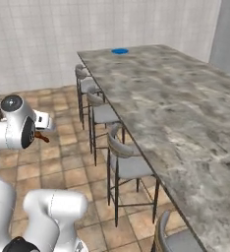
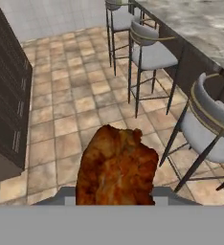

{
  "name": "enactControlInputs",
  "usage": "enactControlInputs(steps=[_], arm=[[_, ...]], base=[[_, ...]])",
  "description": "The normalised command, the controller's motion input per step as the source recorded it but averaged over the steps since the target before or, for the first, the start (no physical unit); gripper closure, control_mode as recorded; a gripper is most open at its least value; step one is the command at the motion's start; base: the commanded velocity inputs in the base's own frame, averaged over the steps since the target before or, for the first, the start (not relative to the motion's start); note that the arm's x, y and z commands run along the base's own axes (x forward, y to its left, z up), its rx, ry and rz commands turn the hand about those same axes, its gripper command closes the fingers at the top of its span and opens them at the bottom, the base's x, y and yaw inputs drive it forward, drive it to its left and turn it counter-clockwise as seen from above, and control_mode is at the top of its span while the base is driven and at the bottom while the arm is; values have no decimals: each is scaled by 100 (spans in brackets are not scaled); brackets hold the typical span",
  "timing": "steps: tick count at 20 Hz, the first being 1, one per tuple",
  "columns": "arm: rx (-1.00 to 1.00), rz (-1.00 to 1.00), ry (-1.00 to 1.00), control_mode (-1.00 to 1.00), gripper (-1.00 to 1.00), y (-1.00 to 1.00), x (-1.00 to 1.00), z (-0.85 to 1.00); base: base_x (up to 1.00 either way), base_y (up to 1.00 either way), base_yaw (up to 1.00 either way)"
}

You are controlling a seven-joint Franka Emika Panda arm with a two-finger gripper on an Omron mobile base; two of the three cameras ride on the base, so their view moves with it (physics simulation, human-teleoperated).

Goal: Take the chicken drumstick from the fridge and place it on the digital scale on the counter by the fridge. Wait a few seconds for a reading, then move it to the plate on the dining counter.

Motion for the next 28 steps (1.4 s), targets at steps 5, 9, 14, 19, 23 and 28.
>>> enactControlInputs(steps=[5,9,14,19,23,28], arm=[[0,0,0,100,100,0,0,0],[0,0,0,100,100,0,0,0],[0,0,0,100,100,0,0,0],[0,0,0,100,100,0,0,0],[0,0,0,100,100,0,0,0],[0,0,0,100,100,0,0,0]], base=[[96,100,-7],[100,100,-2],[100,100,0],[100,100,-1],[100,100,-5],[100,100,-9]])
